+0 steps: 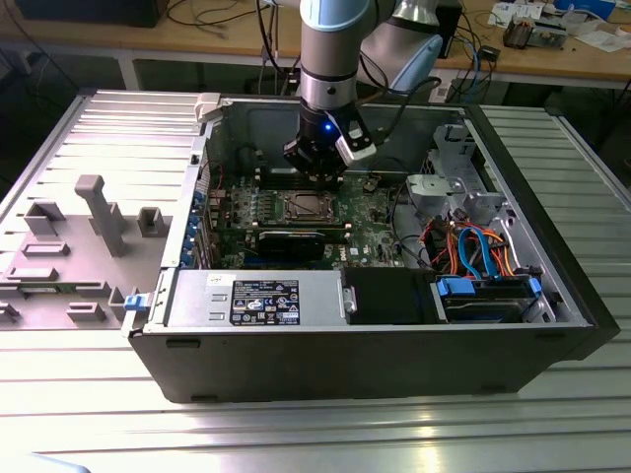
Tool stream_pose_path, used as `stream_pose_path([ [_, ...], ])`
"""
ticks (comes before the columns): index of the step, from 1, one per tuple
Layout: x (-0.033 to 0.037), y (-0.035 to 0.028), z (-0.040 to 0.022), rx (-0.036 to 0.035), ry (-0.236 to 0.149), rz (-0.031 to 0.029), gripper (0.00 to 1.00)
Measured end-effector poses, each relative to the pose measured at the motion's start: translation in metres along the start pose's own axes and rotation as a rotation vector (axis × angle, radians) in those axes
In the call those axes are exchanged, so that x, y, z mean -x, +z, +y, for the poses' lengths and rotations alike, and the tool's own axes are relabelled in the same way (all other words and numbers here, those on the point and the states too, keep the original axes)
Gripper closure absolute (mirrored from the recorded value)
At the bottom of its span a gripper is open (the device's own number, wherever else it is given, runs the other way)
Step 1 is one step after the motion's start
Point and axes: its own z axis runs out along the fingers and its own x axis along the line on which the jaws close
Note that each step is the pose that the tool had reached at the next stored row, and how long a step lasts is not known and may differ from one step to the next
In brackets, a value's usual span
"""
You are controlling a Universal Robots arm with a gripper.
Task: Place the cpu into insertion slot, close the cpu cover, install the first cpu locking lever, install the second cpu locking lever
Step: 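Install the second cpu locking lever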
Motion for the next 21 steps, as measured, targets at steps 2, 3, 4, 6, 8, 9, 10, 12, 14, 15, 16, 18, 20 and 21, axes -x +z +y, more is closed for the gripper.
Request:
stream_pose_path([
  [2,0.0,0.0,-0.0001,0.0,0.0,0.0,0.89],
  [3,0.0,0.0,-0.0003,0.0001,0.0,0.0,0.89],
  [4,0.0,-0.0001,-0.0006,-0.0001,0.0,0.0001,0.89],
  [6,-0.0001,-0.0001,-0.0017,0.0,0.0,0.0001,0.89],
  [8,-0.0001,-0.0002,-0.0032,-0.0001,0.0,0.0001,0.89],
  [9,-0.0001,-0.0002,-0.0046,0.0,0.0,0.0,0.89],
  [10,-0.0002,-0.0003,-0.0058,0.0,0.0,0.0,0.89],
  [12,-0.0002,-0.0003,-0.0077,0.0,0.0,-0.0001,0.89],
  [14,-0.0003,-0.0005,-0.0099,-0.0001,0.0,0.0,0.89],
  [15,-0.0003,-0.0005,-0.0109,0.0,0.0,0.0001,0.89],
  [16,-0.0004,-0.0006,-0.0125,0.0,0.0,0.0,0.89],
  [18,-0.0004,-0.0006,-0.0148,0.0,0.0,0.0,0.89],
  [20,-0.0005,-0.0011,-0.0158,-0.0012,0.0,0.0001,0.89],
  [21,-0.0005,-0.0023,-0.0158,-0.0013,0.0,0.0001,0.89],
])
